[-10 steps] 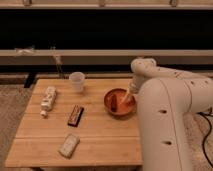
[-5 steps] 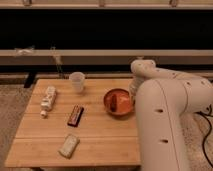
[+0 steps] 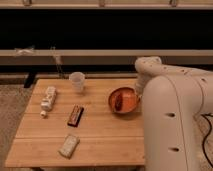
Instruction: Drag the ceramic bowl in a circle
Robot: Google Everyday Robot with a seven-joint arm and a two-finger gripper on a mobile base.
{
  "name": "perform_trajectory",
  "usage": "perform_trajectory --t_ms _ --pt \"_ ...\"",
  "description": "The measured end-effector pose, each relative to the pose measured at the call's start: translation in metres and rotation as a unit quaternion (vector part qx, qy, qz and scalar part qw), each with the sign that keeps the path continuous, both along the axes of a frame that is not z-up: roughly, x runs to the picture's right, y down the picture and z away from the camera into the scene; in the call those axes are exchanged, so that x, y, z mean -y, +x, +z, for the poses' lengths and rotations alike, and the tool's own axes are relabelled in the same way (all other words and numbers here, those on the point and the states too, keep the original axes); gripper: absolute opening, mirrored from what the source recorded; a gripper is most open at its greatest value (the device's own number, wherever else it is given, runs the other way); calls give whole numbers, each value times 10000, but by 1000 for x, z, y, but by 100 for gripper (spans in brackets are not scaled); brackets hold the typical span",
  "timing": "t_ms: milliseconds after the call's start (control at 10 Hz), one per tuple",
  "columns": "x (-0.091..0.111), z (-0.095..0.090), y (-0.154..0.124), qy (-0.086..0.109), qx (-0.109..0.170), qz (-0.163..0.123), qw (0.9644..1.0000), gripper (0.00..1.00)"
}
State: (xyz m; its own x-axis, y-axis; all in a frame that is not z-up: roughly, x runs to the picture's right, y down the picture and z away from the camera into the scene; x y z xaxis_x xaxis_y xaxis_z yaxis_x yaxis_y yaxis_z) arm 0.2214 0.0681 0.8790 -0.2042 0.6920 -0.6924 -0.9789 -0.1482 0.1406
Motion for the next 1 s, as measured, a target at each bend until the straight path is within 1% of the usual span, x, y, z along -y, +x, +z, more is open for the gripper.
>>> perform_trajectory --t_ms 100,200,400,500,700,900,1000 --pt "5 -1 2 87 -43 -20 10000 0" --pt "8 2 -3 124 -16 -103 9999 0" --pt "11 11 -31 131 241 -329 9991 0" --pt "7 13 -48 82 410 -478 9980 0" --pt "-5 5 -83 4 763 -728 9944 0" --pt "-18 -9 -107 -27 1036 -881 9907 0" --pt "-24 -22 -117 -46 1162 -952 9886 0"
